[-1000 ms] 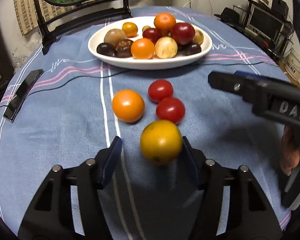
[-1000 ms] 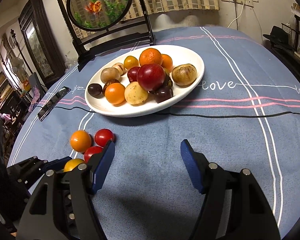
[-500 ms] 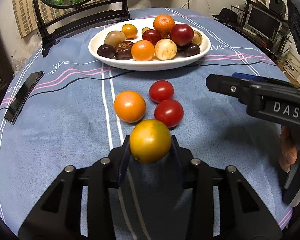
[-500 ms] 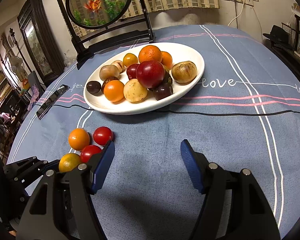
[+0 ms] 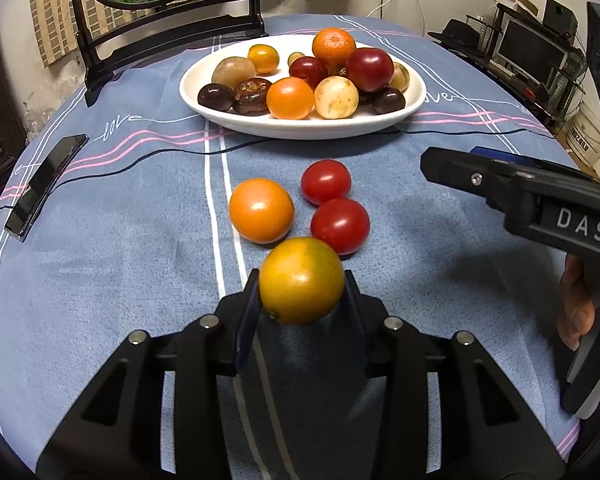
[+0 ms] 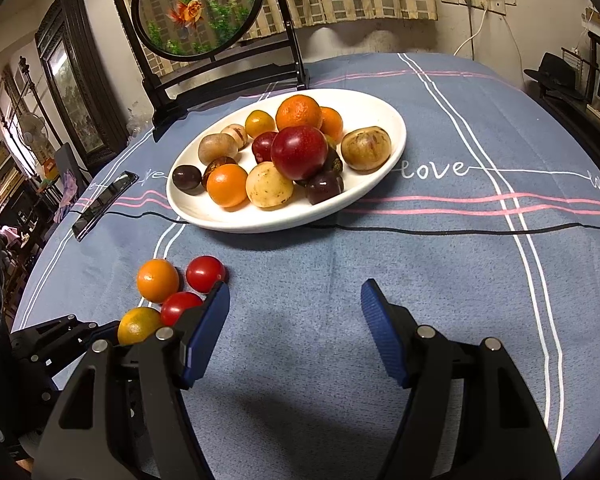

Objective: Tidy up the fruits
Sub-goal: 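Grasp the yellow fruit with the left tool while the right tool grasps a red tomato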

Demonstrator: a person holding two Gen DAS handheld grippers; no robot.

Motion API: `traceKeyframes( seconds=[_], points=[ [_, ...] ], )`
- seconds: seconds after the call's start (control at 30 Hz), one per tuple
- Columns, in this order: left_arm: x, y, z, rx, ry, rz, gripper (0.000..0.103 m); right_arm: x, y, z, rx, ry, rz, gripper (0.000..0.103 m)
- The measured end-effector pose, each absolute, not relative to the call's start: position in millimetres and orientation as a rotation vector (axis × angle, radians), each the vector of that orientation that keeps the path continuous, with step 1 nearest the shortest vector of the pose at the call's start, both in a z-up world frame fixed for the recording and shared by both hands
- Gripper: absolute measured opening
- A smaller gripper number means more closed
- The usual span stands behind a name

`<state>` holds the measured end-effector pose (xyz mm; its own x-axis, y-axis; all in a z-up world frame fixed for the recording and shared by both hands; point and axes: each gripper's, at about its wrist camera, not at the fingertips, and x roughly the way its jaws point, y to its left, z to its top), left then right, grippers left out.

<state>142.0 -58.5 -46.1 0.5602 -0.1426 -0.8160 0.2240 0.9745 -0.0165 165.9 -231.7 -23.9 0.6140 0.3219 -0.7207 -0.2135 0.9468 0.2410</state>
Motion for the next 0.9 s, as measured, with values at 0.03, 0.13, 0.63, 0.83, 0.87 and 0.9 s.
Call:
traceKeyframes(
  seconds=[0.03, 0.13, 0.63, 0.83, 0.87, 0.9],
  points=[
    [142, -58, -46, 0.087, 0.952, -0.22, 0.04, 166, -232, -23, 0.137, 0.854, 0.31, 0.069],
    [142, -56, -45, 0.081, 0.95, -0.22, 0.039, 166, -232, -24, 0.138, 0.855, 0.311, 0.069],
    [143, -15, -32, 0.049, 0.903, -0.182, 0.039, 157, -205, -29, 0.068, 0.876, 0.412, 0.069],
    [151, 0, -38, 0.005, 0.919, -0.168, 0.039, 145, -166, -31, -0.08, 0.884, 0.466, 0.069],
    [152, 0, -39, 0.007, 0.919, -0.169, 0.039, 144, -160, -32, -0.113, 0.882, 0.466, 0.069],
    [152, 0, -40, 0.004, 0.92, -0.173, 0.039, 144, -153, -34, -0.151, 0.889, 0.459, 0.069]
  ],
)
